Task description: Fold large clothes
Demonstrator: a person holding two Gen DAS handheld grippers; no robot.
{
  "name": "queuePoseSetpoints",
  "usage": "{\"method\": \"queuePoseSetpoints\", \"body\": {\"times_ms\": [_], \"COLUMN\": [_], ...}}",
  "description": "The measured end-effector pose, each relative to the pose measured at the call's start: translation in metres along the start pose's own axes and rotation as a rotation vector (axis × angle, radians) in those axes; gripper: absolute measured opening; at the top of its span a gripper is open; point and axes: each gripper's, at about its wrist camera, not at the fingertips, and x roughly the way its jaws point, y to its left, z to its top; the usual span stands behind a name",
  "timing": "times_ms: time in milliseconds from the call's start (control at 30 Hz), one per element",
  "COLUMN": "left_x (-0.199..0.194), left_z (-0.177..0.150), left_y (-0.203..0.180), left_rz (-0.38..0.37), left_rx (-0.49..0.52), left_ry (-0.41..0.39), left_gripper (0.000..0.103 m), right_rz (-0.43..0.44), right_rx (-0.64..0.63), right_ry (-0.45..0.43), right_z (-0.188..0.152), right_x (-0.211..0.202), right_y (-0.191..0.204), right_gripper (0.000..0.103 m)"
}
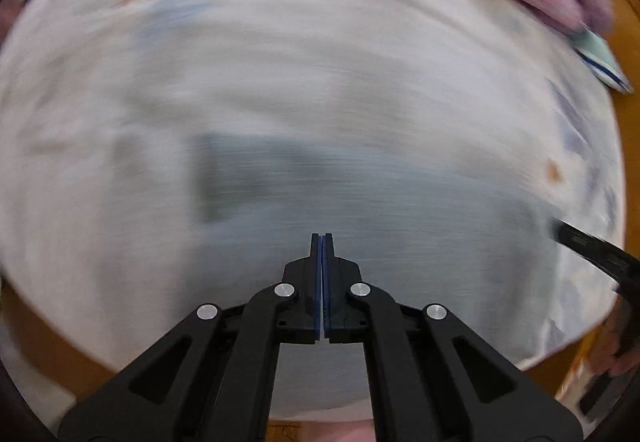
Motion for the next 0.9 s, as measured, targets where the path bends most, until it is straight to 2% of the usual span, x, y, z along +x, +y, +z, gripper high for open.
{"method": "queuePoseSetpoints", "body": {"times_ms": [100,167,200,267,333,367,400,433,500,533,667,767,833,900], "left_x": [0.023,0.034,0.040,0.043,0.050,0.054,0.059,0.058,0.044,0.033,-0.001,-0.002,0.015,0.037], "left_z": [-0.012,-0.034,-0.054,-0.090,-0.117,-0.134,-0.146,-0.150,-0.144,-0.136,-0.098,-0.080,-0.071,-0.083], "left_y": [-0.043,-0.055,-0.056,-0.050,-0.038,-0.029,-0.017,-0.009,0.012,0.018,0.022,0.016,0.013,0.012], "left_rz": [-0.069,-0.063,-0.063,-0.059,-0.029,0.000,0.031,0.033,0.026,0.017,-0.024,-0.030,-0.061,-0.061], "left_rx": [0.058,0.079,0.082,0.072,0.080,0.073,0.048,0.014,-0.059,-0.063,-0.012,0.049,0.042,0.038], "left_ry": [0.071,0.117,0.165,0.235,0.292,0.345,0.395,0.410,0.355,0.313,0.172,0.116,0.152,0.240], "left_gripper": [0.000,0.000,0.000,0.000,0.000,0.000,0.000,0.000,0.000,0.000,0.001,0.001,0.001,0.000], "right_rz": [0.030,0.027,0.024,0.028,0.010,0.006,-0.003,-0.008,-0.052,-0.056,-0.037,-0.074,-0.090,-0.088], "right_rx": [-0.017,-0.009,-0.001,-0.009,-0.026,-0.020,-0.004,0.009,0.016,0.016,0.036,0.026,0.052,0.087], "right_ry": [0.067,0.136,0.184,0.231,0.255,0.280,0.304,0.341,0.411,0.401,0.274,0.164,0.136,0.163], "right_z": [-0.004,-0.021,-0.038,-0.068,-0.091,-0.103,-0.113,-0.120,-0.137,-0.138,-0.117,-0.081,-0.064,-0.060], "right_x": [0.026,0.042,0.051,0.054,0.053,0.053,0.053,0.055,0.058,0.052,0.018,0.008,0.014,0.029], "right_y": [0.027,0.031,0.031,0.032,0.031,0.029,0.023,0.019,0.008,0.003,-0.011,-0.021,-0.033,-0.043], "right_gripper": [0.006,0.006,0.006,0.005,0.005,0.005,0.004,0.004,0.005,0.005,0.006,0.006,0.006,0.006]}}
